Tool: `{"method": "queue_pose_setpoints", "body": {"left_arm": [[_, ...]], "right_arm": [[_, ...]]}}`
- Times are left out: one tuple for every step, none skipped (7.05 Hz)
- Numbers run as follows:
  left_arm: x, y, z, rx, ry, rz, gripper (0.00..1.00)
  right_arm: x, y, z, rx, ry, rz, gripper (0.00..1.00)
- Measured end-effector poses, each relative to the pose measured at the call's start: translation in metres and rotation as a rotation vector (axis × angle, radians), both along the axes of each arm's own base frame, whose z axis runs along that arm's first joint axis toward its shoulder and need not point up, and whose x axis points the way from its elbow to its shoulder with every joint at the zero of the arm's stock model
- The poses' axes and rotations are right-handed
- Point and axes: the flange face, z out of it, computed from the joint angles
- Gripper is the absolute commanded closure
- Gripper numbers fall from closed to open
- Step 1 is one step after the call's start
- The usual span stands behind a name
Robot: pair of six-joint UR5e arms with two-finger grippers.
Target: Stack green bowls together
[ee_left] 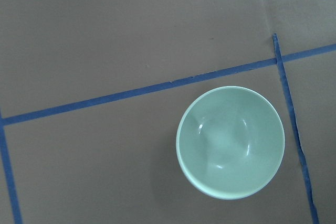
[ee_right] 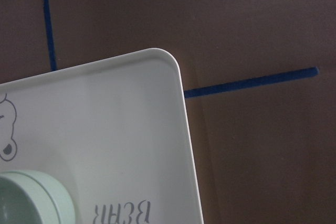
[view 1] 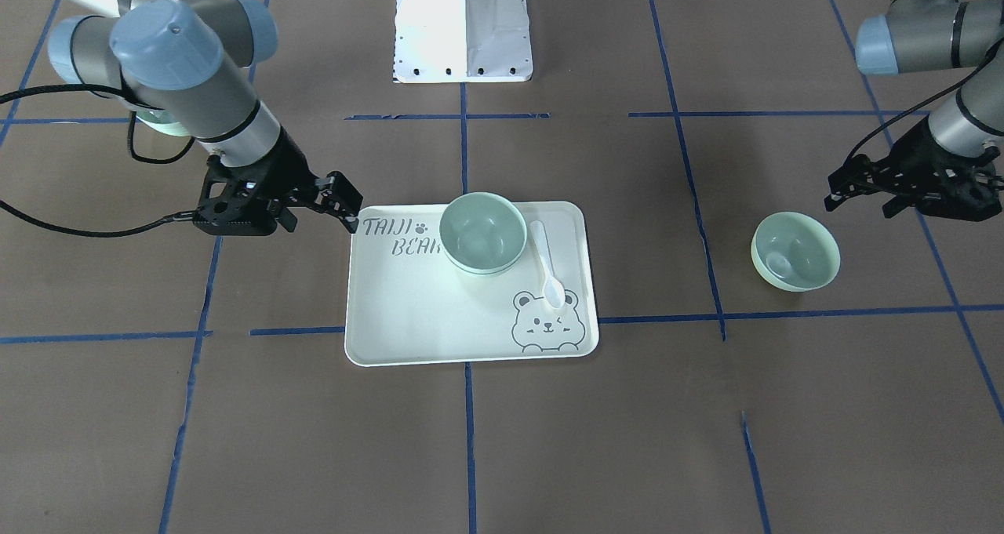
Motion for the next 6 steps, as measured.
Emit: {"method": "queue_pose_setpoints", "body": {"left_arm": [[0.010, 0.000, 0.015, -0.007, -0.001, -0.004, 0.00], [0.018, -0.001, 0.027, -0.018, -0.004, -0.001, 0.02], [0.026, -0.004, 0.036, -0.030, -0.010, 0.007, 0.07], [0.037, -0.010, 0.044, -0.042, -0.016, 0.016, 0.38], [0.047, -0.015, 0.052, -0.053, -0.023, 0.026, 0.99], [0.051, -0.017, 0.055, -0.060, -0.026, 0.031, 1.00]], "right_arm": [[0.010, -0.001, 0.011, 0.017, 0.013, -0.011, 0.00], [0.013, 0.000, 0.016, 0.023, 0.018, -0.014, 0.00], [0.013, 0.000, 0.018, 0.026, 0.021, -0.015, 0.00], [0.014, -0.001, 0.019, 0.028, 0.025, -0.011, 0.00], [0.014, -0.001, 0.020, 0.029, 0.028, -0.008, 0.00], [0.015, -0.001, 0.020, 0.031, 0.027, -0.006, 0.00]]}}
